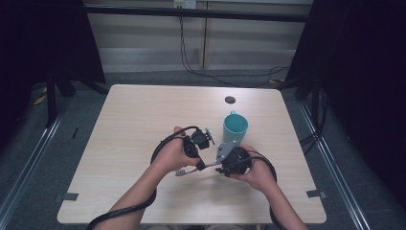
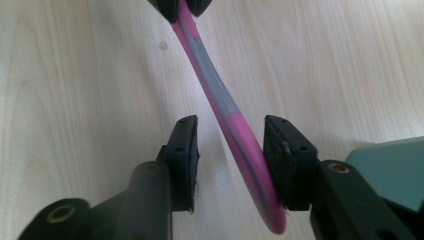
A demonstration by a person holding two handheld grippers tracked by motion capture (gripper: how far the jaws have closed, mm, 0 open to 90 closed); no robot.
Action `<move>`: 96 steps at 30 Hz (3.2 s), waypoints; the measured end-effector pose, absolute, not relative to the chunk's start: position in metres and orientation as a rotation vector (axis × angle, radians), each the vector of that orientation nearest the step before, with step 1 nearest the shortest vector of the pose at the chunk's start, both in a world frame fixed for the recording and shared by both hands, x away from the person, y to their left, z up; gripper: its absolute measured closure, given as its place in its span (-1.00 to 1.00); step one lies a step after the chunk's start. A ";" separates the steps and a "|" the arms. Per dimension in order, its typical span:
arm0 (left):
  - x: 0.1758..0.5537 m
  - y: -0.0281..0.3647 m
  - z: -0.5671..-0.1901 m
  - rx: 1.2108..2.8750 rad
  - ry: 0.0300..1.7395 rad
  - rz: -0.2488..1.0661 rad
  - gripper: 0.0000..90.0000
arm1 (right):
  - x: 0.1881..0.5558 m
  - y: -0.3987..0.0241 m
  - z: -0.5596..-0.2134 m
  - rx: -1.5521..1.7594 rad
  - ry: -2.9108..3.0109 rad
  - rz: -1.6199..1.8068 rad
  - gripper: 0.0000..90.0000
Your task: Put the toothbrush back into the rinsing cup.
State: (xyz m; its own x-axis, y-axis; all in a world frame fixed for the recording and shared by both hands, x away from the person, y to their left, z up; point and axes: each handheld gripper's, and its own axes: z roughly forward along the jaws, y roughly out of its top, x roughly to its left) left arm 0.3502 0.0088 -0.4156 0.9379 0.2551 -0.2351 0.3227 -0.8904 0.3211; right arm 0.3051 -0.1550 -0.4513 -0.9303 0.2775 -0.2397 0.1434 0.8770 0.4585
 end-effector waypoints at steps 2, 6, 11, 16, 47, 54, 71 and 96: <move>0.349 0.008 -0.416 2.730 0.413 -0.268 0.81 | 0.305 -0.156 -0.452 0.303 2.742 0.620 0.57; 0.349 0.009 -0.415 2.719 0.403 -0.244 0.80 | 0.303 -0.157 -0.451 0.271 2.758 0.586 0.68; 0.353 0.012 -0.409 2.699 0.404 -0.204 0.76 | 0.300 -0.155 -0.455 0.205 2.791 0.554 0.80; 0.353 0.015 -0.408 2.665 0.406 -0.150 0.41 | 0.300 -0.153 -0.451 0.206 2.786 0.591 0.81; 0.362 0.075 -0.390 2.461 0.609 -0.028 -0.36 | 0.302 -0.190 -0.448 0.585 2.787 0.646 0.81; 0.361 0.086 -0.401 2.425 0.651 -0.048 -0.39 | 0.303 -0.191 -0.447 0.641 2.782 0.709 0.80; 0.355 0.081 -0.417 2.347 0.670 -0.078 -0.41 | 0.308 -0.193 -0.442 0.857 2.711 0.854 0.80; 0.350 0.060 -0.417 2.153 0.708 -0.092 -0.48 | 0.310 -0.189 -0.440 1.025 2.616 1.078 0.80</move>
